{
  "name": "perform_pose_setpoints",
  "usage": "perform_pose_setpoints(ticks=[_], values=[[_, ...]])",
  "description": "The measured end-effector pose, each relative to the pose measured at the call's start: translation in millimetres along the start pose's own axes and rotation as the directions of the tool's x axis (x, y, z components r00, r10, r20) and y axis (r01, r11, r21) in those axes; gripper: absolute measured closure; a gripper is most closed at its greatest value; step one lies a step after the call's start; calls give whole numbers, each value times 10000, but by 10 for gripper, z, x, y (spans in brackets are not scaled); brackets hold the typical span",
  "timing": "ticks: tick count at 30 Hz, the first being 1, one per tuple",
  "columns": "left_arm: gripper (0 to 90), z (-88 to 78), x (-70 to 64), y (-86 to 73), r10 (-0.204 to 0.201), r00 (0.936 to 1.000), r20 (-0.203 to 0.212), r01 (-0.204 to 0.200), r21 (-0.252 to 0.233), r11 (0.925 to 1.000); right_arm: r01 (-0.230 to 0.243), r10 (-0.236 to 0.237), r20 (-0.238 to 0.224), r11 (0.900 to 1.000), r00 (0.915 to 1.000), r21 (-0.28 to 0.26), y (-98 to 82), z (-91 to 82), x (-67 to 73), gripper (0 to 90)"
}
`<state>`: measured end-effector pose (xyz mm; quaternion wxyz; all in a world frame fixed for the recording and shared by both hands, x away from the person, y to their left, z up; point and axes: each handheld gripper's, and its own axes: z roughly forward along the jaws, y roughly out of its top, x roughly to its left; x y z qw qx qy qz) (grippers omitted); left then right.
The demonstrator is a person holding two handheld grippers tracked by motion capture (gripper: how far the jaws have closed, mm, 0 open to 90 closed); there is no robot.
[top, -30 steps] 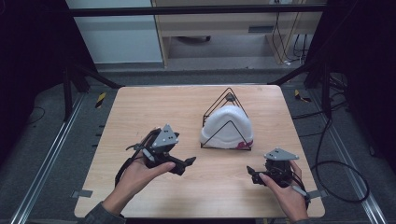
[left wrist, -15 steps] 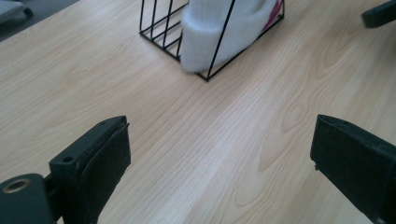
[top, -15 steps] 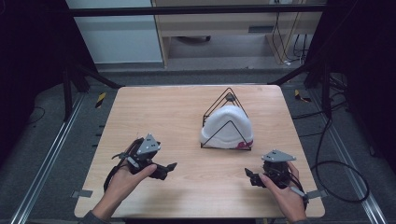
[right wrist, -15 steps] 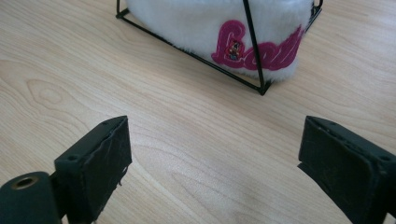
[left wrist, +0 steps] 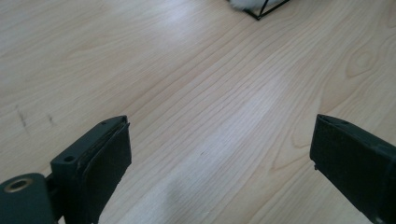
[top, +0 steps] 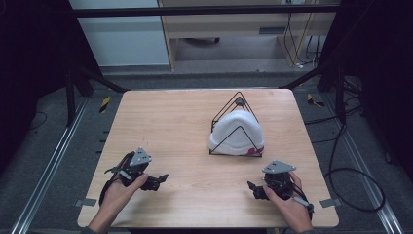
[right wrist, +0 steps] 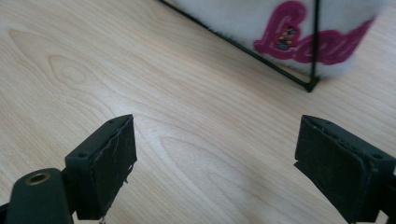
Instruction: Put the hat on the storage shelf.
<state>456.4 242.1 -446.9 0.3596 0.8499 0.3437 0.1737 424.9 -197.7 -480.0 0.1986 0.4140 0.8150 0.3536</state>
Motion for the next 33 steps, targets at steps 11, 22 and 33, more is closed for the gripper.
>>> perform_pose_setpoints(ticks=[11, 22, 33], values=[[50, 120, 228, -318, -541, 9964, -646, 580, 590, 9966, -110, 113, -490, 9999, 9987, 71, 4, 176, 158, 125], [49, 249, 363, -417, -706, 9931, -941, 812, 1140, 9902, -700, 689, -756, 9975, 9948, -124, 52, 367, 224, 125], [40, 338, 471, -453, -1224, 9875, -995, 1326, 1031, 9858, -827, 824, -583, 9966, 9949, -18, 73, 474, 223, 121]])
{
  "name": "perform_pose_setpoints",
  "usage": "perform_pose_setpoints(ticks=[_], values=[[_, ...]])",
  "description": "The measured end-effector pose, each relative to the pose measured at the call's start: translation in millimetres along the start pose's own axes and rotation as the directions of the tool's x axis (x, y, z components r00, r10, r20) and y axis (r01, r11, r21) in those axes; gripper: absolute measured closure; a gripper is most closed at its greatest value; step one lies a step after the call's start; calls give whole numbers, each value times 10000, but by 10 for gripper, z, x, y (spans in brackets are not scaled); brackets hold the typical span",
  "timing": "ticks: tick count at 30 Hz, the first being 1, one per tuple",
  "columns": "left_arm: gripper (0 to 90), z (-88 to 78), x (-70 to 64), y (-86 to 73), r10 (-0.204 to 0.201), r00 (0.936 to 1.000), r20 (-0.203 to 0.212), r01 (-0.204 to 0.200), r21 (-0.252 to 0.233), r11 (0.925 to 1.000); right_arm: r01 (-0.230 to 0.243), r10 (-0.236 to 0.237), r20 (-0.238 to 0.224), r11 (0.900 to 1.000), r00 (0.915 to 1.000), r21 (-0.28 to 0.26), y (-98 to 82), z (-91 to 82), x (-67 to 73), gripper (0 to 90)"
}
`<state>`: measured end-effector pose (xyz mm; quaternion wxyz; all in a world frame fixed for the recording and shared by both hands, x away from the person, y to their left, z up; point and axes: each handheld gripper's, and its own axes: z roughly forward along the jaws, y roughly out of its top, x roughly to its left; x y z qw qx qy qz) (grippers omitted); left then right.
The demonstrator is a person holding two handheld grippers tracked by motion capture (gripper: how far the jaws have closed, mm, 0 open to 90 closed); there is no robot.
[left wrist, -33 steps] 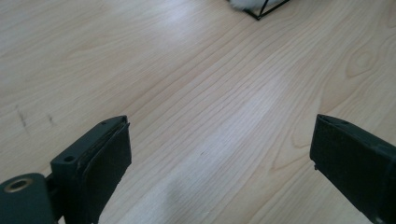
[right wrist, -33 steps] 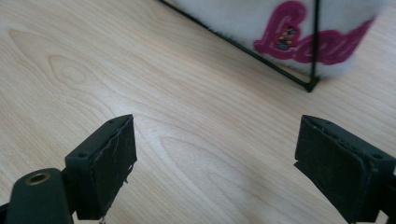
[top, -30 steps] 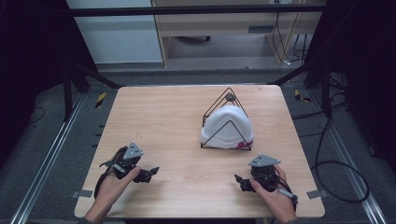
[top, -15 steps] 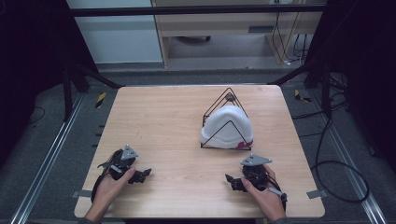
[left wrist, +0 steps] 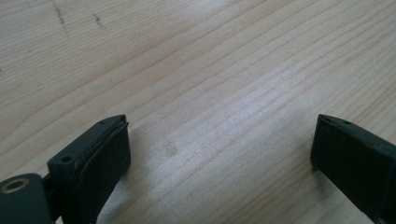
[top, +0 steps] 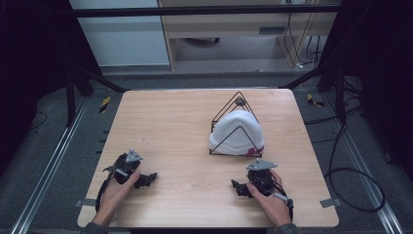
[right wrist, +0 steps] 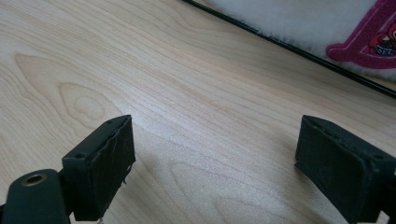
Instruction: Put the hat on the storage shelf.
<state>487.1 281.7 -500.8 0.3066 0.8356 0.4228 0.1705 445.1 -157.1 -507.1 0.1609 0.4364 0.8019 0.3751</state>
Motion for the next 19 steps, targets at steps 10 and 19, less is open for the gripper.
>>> perform_pose_setpoints(ticks=[10, 19], values=[[0, 66, 22, -41, -129, 9999, -43, 125, -710, 9974, -139, 140, 279, 9999, 9995, -41, 9, 56, -10, 106], [0, 62, 10, -49, -211, 9997, -131, 200, -735, 9971, 344, -352, 639, 9993, 9973, 142, 31, 117, 61, 74]])
